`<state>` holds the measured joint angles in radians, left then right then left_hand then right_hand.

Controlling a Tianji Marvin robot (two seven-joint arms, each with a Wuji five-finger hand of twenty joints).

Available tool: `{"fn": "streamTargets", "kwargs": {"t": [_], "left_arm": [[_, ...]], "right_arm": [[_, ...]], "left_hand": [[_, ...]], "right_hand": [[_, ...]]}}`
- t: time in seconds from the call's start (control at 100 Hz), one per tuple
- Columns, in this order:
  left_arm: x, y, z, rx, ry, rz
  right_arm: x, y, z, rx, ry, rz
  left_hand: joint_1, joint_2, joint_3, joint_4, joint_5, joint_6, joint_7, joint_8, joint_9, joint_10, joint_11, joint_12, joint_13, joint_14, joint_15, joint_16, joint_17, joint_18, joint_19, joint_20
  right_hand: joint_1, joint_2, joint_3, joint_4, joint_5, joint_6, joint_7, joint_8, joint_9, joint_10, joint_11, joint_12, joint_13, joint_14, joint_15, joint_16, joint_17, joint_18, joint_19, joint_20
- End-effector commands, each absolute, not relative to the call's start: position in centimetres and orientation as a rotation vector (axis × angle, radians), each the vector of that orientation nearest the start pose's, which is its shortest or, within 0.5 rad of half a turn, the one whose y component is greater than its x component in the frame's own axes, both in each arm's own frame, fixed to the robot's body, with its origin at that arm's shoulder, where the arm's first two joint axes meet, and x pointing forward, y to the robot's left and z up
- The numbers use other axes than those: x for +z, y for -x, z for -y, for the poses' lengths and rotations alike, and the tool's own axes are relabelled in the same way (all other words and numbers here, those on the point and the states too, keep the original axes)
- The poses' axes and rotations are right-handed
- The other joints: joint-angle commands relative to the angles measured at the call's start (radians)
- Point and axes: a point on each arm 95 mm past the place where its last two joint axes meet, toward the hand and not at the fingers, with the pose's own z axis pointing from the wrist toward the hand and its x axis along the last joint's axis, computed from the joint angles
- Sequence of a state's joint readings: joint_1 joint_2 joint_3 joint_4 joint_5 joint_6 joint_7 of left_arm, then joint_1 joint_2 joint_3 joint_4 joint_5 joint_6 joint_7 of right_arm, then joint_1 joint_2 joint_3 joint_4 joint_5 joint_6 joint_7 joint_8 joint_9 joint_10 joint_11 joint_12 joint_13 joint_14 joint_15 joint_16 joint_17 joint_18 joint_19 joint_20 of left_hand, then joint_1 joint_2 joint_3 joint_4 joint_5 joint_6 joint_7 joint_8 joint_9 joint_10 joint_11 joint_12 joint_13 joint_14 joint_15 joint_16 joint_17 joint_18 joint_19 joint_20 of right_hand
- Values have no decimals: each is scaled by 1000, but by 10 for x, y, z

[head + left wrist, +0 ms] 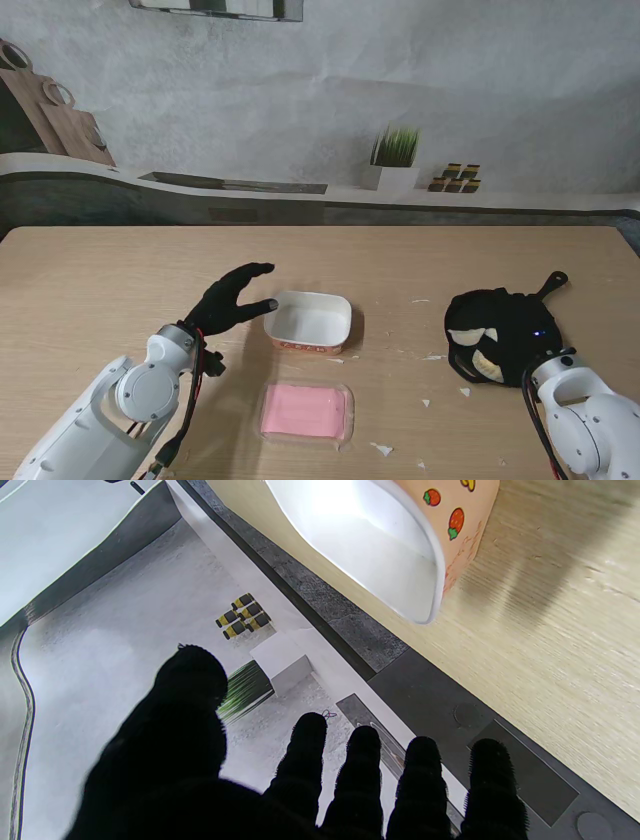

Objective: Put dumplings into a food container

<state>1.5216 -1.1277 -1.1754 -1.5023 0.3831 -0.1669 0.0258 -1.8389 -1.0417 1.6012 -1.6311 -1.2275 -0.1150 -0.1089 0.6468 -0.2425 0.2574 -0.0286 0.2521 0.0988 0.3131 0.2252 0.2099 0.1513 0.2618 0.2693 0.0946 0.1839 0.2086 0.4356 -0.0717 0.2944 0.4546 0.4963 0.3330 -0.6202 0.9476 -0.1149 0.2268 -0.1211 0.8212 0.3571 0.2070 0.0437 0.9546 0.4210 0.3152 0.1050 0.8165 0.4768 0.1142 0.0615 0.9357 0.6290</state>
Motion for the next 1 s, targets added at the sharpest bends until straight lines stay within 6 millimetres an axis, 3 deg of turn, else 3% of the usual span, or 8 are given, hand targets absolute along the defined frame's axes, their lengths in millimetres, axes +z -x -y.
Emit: {"fn": "streamTargets", "kwargs": {"t": [0.0,0.14,0.44,0.99], "left_arm": [[-339,-407,16,-1974,1722,-1239],[-339,-409,14,-1974,1723,-1230],[-340,-409,14,-1974,1727,-1223],[-340,-410,14,-1969,1734,-1214]], "right_arm": [[-336,-350,147,1079,-1076,-1485],[-340,-353,158,1004,-1047,-1496],[-357,-361,166,912,-1066,-1508],[-384,-377,167,826,-1103,-1554]], "left_hand": [[-15,-9,15,17,-8,2,-7,-10,-11,-26,10,7,-5,-5,-3,-12,1,6,-31,28],[-13,-11,15,17,-5,3,-7,-10,-10,-27,12,7,-4,-5,-2,-12,1,6,-32,28],[-12,-11,15,17,-5,4,-8,-10,-11,-26,12,6,-6,-6,-3,-13,-5,6,-42,25],[-12,-10,13,17,1,6,-10,-11,-10,-25,15,7,-3,-6,-7,-13,3,10,-83,22]], "right_hand": [[23,-41,57,7,11,22,12,15,22,28,42,16,23,22,25,18,-1,5,48,-27],[42,-65,112,1,28,54,36,23,57,24,73,30,57,15,66,38,18,2,114,-44],[38,-84,122,-14,22,120,67,17,77,13,92,41,95,7,107,59,45,-2,187,-62],[46,-96,146,-23,81,103,123,19,159,13,119,57,194,6,179,92,116,11,300,-70]]}}
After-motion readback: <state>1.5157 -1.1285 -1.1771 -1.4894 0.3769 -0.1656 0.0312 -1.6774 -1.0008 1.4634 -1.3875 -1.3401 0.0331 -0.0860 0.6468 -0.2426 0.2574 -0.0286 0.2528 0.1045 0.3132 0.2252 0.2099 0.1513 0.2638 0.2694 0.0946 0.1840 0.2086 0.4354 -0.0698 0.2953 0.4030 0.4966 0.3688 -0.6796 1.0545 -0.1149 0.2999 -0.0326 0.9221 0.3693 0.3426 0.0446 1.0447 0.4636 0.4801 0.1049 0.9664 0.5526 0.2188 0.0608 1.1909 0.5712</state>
